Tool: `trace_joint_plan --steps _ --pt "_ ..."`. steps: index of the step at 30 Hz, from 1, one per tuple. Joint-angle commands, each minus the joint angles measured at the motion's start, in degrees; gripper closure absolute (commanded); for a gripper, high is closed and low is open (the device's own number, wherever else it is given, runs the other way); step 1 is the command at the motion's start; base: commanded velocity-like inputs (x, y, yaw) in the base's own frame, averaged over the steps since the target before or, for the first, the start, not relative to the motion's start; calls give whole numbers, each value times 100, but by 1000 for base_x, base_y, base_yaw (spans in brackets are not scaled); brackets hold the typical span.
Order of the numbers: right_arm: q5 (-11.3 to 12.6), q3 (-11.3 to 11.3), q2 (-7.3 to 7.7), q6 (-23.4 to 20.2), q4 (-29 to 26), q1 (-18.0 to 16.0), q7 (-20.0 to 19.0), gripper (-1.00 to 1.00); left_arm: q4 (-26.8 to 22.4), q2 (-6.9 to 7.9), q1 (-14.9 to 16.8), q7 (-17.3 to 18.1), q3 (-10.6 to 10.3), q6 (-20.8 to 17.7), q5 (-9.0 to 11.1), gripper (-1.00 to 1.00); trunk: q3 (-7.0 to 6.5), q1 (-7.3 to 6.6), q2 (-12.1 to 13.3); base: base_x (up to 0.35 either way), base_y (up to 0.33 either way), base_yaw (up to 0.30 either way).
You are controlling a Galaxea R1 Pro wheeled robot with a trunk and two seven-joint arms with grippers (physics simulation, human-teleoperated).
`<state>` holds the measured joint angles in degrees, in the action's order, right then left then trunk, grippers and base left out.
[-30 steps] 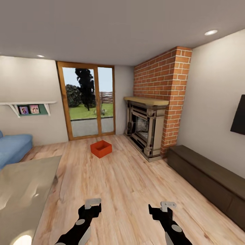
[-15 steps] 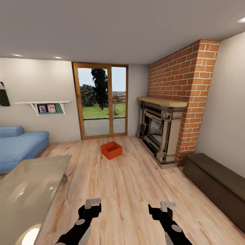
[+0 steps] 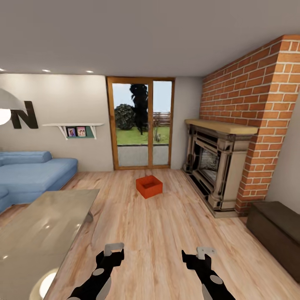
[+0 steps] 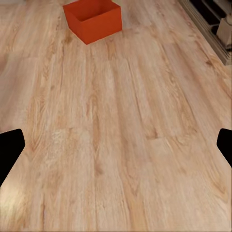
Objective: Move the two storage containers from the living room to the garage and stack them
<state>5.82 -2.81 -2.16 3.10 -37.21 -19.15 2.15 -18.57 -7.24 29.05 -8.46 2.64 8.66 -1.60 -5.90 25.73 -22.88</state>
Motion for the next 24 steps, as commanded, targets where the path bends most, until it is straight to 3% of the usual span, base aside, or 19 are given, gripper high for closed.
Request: trace_joint_plan --steps 1,24 --pt "60 -27 5 24 4 -1 23 -100 8 -5 4 -7 29 22 -17 -100 2 5 -3 294 -215 268" --pt "60 -27 5 24 8 -1 22 -100 12 -5 4 -15 34 13 -25 -100 2 5 -3 289 -217 49"
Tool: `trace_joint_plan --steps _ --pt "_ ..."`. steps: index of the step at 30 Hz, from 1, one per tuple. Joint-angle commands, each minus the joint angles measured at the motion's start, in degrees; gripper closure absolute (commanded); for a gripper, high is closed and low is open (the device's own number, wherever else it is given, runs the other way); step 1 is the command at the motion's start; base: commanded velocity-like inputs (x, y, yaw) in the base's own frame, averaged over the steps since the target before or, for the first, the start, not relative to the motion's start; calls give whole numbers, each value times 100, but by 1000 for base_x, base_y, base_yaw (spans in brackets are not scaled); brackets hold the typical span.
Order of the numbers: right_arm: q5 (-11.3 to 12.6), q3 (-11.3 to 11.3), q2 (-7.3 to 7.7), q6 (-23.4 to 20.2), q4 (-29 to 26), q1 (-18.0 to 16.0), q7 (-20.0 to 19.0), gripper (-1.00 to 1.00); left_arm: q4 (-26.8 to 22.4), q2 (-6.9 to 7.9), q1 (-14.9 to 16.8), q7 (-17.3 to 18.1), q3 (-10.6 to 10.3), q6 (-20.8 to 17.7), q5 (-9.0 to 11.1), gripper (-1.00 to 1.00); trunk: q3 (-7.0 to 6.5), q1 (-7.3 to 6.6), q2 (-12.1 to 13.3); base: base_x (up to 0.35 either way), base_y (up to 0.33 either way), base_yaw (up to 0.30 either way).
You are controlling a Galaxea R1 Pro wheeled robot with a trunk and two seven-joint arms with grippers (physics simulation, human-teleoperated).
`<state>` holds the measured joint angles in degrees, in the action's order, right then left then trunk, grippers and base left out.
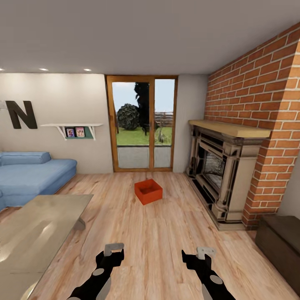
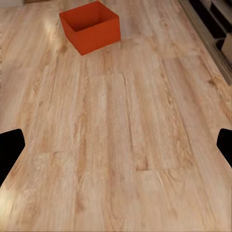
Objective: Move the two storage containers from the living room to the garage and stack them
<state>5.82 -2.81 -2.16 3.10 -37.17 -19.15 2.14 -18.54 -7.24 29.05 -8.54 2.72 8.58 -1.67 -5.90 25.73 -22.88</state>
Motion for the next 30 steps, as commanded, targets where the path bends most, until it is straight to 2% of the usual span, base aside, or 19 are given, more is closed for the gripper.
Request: trace_joint_plan --steps 1,30 --pt "60 -27 5 24 5 -1 23 -100 8 -5 4 -7 27 21 -17 -100 2 5 -3 285 -219 225" --pt "60 -27 -4 24 43 -1 23 -100 8 -5 4 -7 27 21 -17 -100 2 5 -3 262 -237 243"
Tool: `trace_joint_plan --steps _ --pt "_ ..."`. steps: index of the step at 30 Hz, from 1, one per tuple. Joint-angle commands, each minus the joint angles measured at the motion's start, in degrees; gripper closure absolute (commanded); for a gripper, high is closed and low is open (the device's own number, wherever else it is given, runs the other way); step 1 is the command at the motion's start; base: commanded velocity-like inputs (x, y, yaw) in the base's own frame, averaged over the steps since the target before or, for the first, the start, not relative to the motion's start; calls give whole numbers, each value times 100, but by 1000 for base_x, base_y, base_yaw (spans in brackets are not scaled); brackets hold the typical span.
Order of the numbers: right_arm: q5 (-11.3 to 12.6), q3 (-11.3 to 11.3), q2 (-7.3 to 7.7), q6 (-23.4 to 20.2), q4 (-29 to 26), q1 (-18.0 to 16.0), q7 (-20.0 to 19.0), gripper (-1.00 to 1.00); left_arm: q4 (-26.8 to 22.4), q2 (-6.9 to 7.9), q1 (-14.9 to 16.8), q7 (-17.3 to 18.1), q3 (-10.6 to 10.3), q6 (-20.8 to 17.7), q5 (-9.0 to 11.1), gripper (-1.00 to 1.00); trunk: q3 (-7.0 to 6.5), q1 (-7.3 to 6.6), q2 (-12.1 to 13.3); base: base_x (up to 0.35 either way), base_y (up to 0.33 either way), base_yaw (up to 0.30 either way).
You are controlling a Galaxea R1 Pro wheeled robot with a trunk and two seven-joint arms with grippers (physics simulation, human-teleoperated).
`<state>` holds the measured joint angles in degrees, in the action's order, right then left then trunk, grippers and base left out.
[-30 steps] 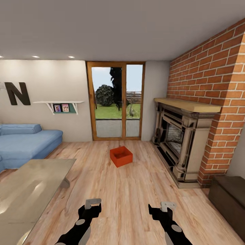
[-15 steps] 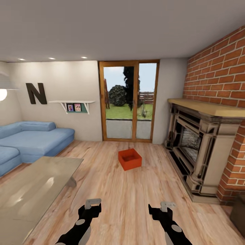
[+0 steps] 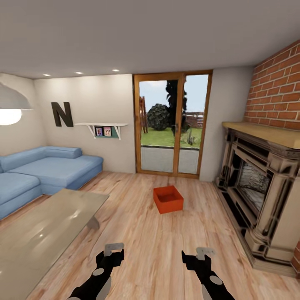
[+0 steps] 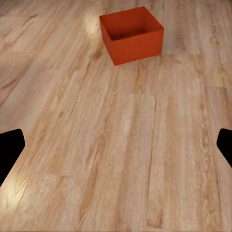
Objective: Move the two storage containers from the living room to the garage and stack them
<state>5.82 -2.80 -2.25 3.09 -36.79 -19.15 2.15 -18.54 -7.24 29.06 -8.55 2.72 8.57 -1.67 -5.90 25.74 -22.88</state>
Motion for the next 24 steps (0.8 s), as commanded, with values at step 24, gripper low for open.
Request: trace_joint_plan --steps 24 --pt "60 -28 -12 25 39 -1 22 -100 8 -5 4 -16 20 21 -17 -100 2 5 -4 196 -289 25"
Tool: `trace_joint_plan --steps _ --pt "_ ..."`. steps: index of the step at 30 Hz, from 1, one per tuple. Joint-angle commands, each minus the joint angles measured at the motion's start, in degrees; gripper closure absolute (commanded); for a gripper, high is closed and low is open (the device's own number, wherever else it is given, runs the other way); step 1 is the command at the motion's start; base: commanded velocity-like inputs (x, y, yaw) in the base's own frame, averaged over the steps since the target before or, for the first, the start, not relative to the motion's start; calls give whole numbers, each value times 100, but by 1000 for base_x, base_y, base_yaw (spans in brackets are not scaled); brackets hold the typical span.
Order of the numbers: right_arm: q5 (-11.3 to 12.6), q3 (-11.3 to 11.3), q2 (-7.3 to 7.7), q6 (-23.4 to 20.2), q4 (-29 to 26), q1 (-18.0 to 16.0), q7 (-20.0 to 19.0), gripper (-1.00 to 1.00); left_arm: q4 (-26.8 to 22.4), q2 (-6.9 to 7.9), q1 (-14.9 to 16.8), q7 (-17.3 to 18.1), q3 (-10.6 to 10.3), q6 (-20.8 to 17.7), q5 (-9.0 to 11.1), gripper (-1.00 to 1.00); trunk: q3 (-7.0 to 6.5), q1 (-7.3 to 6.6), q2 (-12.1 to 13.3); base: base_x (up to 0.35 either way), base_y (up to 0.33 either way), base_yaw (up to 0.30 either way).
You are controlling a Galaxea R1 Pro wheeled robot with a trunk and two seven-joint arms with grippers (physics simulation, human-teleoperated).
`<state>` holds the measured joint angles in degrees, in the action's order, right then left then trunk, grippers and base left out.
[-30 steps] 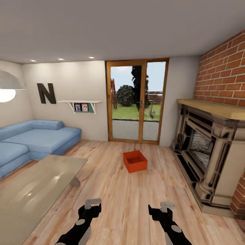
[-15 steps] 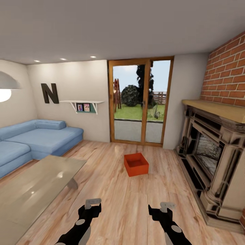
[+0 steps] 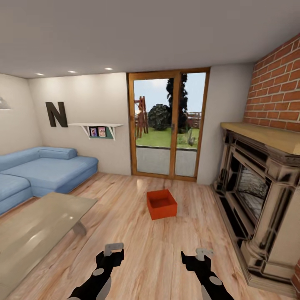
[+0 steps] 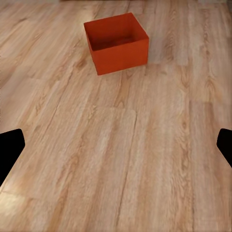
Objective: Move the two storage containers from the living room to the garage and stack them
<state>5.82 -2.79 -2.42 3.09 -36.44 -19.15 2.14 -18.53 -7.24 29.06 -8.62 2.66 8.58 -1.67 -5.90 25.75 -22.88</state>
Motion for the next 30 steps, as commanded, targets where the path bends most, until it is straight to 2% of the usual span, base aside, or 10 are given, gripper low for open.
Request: trace_joint_plan --steps 1,18,30 --pt "60 -29 5 25 5 -1 23 -100 8 -5 4 -8 29 21 -17 -100 2 4 -4 171 -302 209" --pt "60 -29 5 25 9 -1 23 -100 8 -5 4 1 26 14 -17 -100 2 4 -4 243 -251 247" --pt "60 -29 5 25 11 -1 23 -100 8 -5 4 3 33 16 -17 -100 2 4 -4 313 -140 25"
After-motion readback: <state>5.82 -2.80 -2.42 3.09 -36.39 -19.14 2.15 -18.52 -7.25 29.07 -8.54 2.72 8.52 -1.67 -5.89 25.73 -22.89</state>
